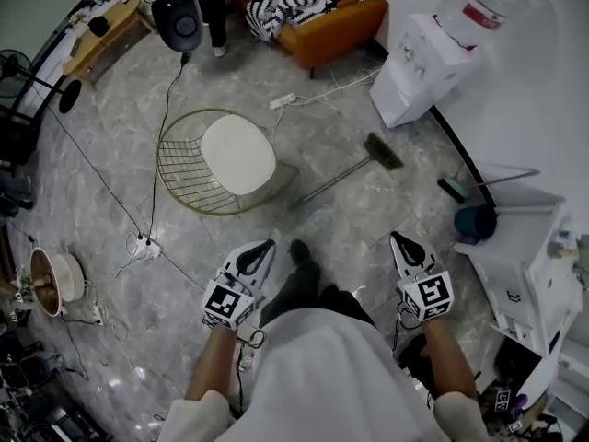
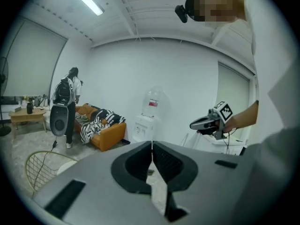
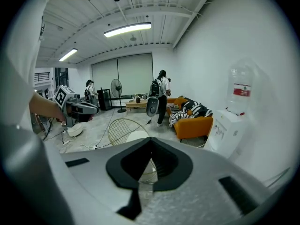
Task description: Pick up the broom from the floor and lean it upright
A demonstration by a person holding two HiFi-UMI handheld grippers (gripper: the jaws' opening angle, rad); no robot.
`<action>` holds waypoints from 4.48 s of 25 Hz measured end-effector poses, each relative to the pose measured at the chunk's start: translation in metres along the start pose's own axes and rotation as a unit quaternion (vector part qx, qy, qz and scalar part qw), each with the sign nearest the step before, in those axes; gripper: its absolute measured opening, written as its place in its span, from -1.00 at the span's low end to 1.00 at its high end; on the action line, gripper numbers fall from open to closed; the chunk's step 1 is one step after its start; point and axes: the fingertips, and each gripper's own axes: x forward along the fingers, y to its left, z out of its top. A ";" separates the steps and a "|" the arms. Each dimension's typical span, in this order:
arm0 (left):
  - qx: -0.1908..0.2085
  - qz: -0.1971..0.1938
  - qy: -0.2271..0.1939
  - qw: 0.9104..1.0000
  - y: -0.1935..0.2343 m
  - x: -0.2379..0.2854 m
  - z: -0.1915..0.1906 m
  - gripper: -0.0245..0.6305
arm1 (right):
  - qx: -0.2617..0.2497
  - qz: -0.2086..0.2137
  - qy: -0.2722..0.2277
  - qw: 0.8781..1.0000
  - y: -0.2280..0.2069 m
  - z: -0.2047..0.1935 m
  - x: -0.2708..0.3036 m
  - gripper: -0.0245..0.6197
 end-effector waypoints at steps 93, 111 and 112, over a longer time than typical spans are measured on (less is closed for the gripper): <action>-0.065 -0.100 0.141 0.983 0.198 0.419 -0.670 -0.89 | -0.253 0.358 0.162 0.884 -0.091 -0.651 0.664 -0.65; -0.049 -0.173 0.131 0.975 0.242 0.477 -0.751 -0.89 | -0.342 0.451 0.210 0.797 -0.081 -0.795 0.724 -0.48; -0.043 -0.175 0.132 0.975 0.243 0.479 -0.756 -0.89 | -0.353 0.454 0.211 0.790 -0.081 -0.802 0.726 -0.48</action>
